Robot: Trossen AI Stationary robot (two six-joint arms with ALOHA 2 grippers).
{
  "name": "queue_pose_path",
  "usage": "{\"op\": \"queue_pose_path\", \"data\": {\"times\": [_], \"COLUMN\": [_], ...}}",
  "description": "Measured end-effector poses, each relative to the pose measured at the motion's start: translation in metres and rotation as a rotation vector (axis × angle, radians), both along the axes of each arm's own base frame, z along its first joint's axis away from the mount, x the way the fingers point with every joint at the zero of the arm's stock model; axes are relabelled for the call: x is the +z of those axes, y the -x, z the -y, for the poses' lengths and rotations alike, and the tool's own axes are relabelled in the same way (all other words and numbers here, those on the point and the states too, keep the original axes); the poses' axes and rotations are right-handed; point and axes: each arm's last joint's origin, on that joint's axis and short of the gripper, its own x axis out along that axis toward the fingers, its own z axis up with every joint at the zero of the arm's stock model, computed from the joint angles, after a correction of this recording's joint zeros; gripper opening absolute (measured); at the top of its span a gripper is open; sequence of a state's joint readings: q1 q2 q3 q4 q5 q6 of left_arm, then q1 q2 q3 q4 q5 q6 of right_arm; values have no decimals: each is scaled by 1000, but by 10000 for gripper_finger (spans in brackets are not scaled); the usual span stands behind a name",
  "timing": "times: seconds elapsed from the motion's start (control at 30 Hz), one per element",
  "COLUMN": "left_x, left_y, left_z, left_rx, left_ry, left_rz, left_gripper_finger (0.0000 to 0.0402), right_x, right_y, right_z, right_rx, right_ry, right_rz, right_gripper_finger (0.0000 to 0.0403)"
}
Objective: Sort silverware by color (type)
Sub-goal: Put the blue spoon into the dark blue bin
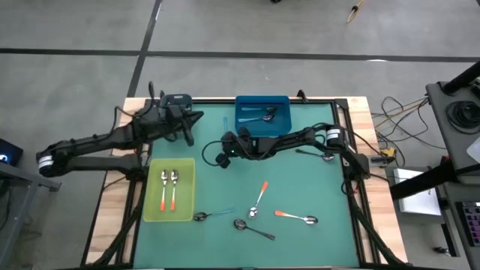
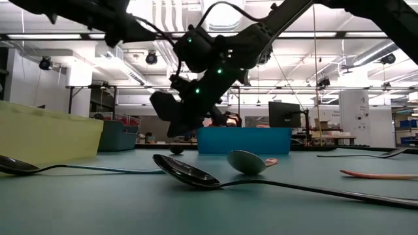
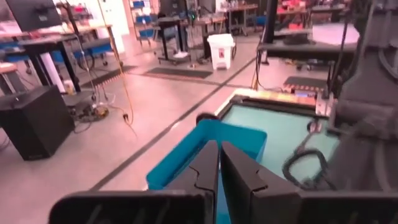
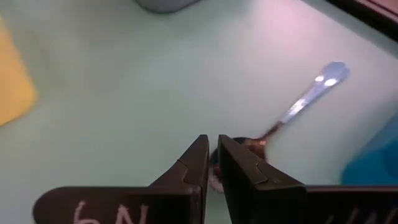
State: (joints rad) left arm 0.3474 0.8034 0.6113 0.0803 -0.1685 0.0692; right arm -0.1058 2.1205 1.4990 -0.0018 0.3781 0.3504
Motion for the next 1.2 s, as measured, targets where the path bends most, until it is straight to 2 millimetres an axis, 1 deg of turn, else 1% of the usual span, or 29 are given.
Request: {"op": "queue_pose_path", "data": {"times": [0.13, 0.47, 0.67, 0.77, 0.9, 1.07, 1.13, 1.2], "left_x": [-3, 1, 1, 0, 0, 0, 0, 0], "left_y": [6, 10, 10, 10, 10, 10, 10, 10], "left_z": [3, 4, 4, 4, 4, 4, 4, 4], "left_rx": [-4, -10, -10, -12, -13, -14, -14, -14], "left_ry": [-4, -66, -69, -81, -86, -89, -93, -94], "left_rz": [-4, -2, -5, -17, -24, -29, -31, -32], "left_gripper_finger": [0, 0, 0, 0, 0, 0, 0, 0], "right_x": [-6, -19, -18, -18, -11, -1, 8, 21], "right_y": [0, -1, 3, 4, 9, 25, 30, 33], "right_z": [3, 4, 3, 2, -1, -2, -3, -2], "right_rx": [-51, -49, -41, -3, 29, 45, 32, 23], "right_ry": [42, 36, 32, -4, -14, -5, 1, 10], "right_rz": [-20, -44, -94, -108, -154, -300, -327, -309], "right_gripper_finger": [27, 27, 27, 27, 27, 27, 27, 27]}}
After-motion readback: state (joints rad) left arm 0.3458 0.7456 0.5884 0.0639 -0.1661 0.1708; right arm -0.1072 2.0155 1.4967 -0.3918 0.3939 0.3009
